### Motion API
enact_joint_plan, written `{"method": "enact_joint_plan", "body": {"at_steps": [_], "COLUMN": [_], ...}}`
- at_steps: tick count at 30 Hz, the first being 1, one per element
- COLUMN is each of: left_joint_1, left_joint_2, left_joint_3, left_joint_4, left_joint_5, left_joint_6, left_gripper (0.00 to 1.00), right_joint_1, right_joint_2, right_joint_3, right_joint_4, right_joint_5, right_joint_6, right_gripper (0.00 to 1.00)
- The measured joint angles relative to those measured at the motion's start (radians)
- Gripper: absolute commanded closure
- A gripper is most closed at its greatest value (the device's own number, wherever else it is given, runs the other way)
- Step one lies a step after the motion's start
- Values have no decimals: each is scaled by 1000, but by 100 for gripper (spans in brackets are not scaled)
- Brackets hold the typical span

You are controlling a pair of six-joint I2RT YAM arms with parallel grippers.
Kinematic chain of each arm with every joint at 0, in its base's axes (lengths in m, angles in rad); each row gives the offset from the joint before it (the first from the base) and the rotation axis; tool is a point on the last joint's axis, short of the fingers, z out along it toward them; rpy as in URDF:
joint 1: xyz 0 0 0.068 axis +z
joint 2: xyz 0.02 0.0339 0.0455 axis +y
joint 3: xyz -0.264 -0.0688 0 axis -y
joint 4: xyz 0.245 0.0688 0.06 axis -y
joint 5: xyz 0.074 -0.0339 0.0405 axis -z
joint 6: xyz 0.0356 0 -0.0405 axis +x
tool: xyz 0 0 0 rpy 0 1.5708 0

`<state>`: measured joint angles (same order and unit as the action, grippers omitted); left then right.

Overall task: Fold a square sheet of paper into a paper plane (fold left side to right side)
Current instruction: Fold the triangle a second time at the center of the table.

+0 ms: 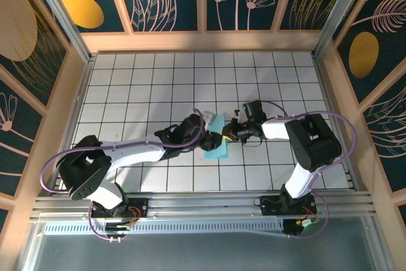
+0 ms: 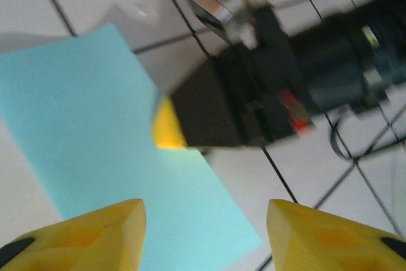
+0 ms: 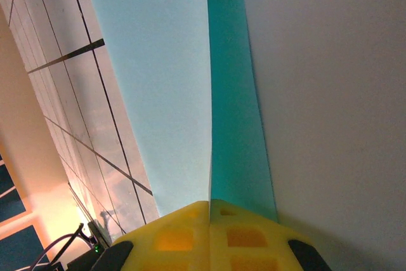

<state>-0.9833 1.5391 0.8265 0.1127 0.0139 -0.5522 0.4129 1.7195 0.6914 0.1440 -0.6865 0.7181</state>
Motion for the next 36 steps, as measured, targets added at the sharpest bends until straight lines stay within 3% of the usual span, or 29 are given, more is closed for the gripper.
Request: {"method": "enact_joint_plan", "body": {"at_steps": [4, 10, 23, 26, 33, 36], "left_joint_1": [-108, -189, -224, -224, -224, -224], "left_joint_2": [39, 184, 335, 341, 340, 338], "left_joint_3": [61, 206, 296, 296, 296, 295], "left_joint_4": [-68, -163, -306, -317, -319, -319], "left_joint_5": [-81, -185, -335, -352, -363, -362], "left_joint_6": [53, 127, 209, 223, 246, 245], "left_gripper": [36, 32, 33, 42, 94, 100], "right_joint_1": [0, 0, 0, 0, 0, 0], "right_joint_2": [0, 0, 0, 0, 0, 0], "right_joint_3": [0, 0, -1, -1, -1, -1], "right_joint_4": [0, 0, 0, 0, -1, -1], "right_joint_5": [0, 0, 0, 0, 3, 4], "right_joint_6": [3, 3, 3, 3, 3, 2], "right_gripper": [100, 100, 100, 100, 100, 95]}}
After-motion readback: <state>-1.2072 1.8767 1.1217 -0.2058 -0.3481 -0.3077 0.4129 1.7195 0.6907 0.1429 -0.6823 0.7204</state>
